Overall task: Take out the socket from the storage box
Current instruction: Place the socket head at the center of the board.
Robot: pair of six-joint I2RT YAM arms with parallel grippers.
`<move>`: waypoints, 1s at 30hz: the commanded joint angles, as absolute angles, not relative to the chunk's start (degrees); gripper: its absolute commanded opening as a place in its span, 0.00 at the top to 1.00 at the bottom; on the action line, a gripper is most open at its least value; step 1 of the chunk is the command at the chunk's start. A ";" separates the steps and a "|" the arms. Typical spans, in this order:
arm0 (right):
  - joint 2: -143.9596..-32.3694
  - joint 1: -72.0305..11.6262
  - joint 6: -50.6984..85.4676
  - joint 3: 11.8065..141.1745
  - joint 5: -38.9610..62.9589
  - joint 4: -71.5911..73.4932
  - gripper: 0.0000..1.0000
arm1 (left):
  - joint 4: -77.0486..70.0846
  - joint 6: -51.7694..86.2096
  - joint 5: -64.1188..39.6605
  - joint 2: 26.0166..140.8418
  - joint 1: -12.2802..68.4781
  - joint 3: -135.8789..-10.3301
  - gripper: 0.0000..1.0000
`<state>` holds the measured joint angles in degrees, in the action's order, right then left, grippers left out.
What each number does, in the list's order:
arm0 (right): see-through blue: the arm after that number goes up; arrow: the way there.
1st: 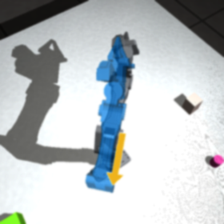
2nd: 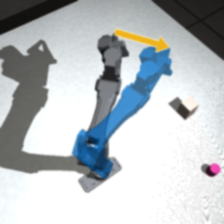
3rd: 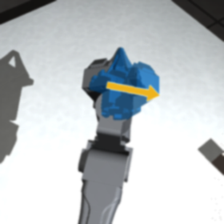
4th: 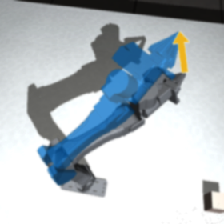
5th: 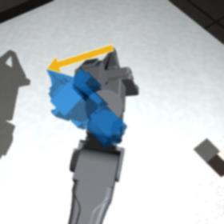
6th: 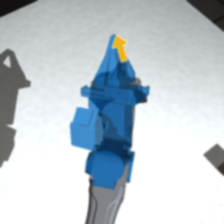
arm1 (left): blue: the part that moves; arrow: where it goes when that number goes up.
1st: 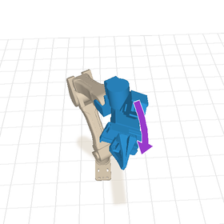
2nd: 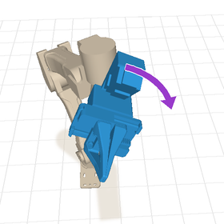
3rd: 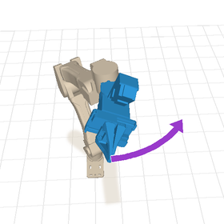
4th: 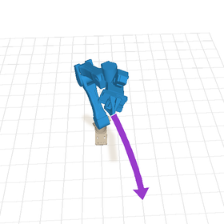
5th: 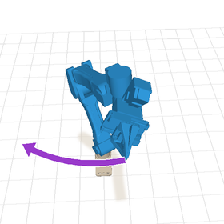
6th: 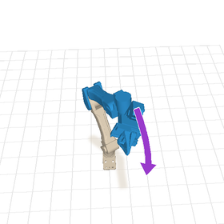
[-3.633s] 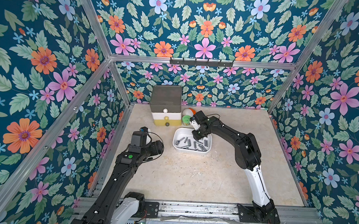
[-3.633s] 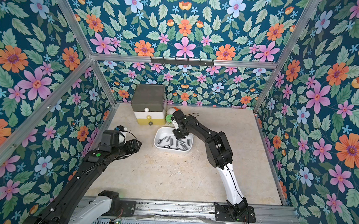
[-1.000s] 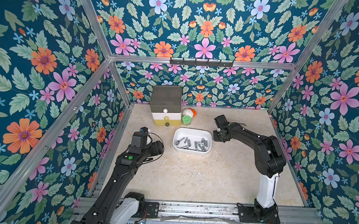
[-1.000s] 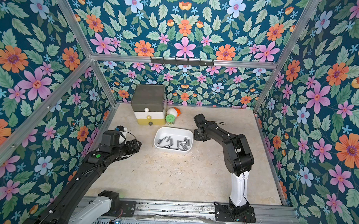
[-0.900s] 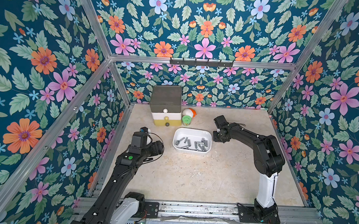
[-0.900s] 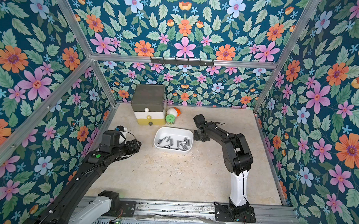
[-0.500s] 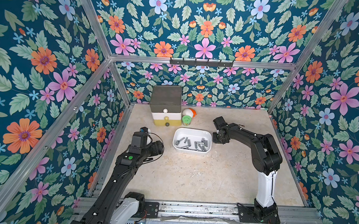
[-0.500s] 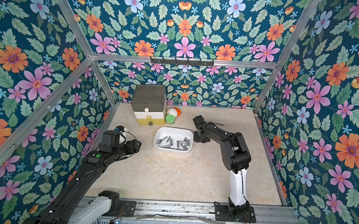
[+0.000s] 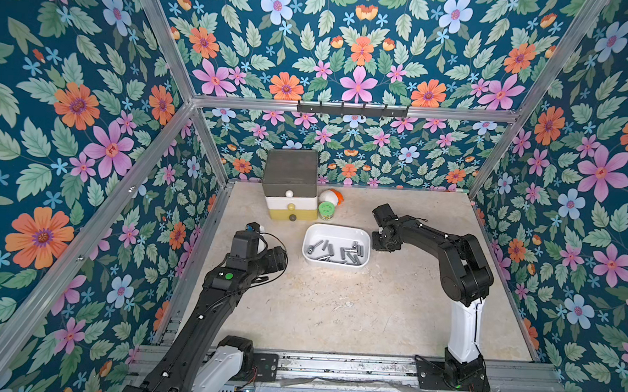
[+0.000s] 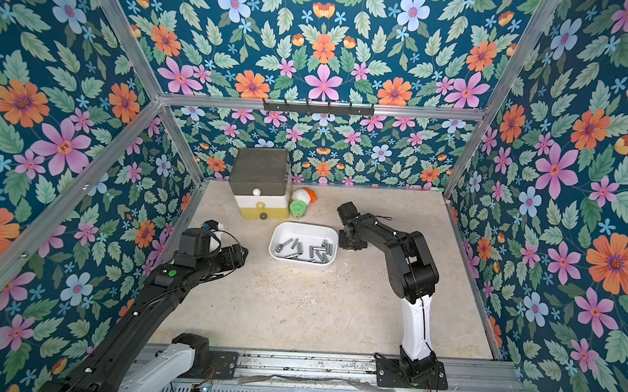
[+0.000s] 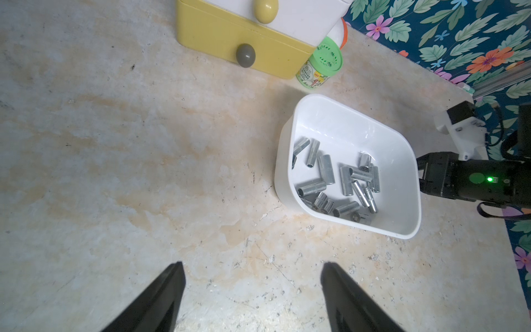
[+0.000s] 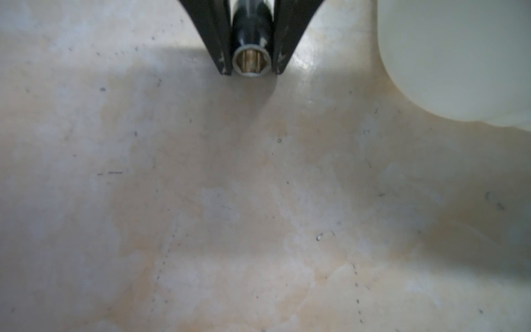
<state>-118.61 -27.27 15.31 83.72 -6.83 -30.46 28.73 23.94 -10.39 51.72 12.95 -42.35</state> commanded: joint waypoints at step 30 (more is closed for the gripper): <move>-105.99 -27.29 17.13 78.37 -7.86 -29.09 0.57 | 28.92 24.25 -9.42 52.46 13.90 -42.36 0.18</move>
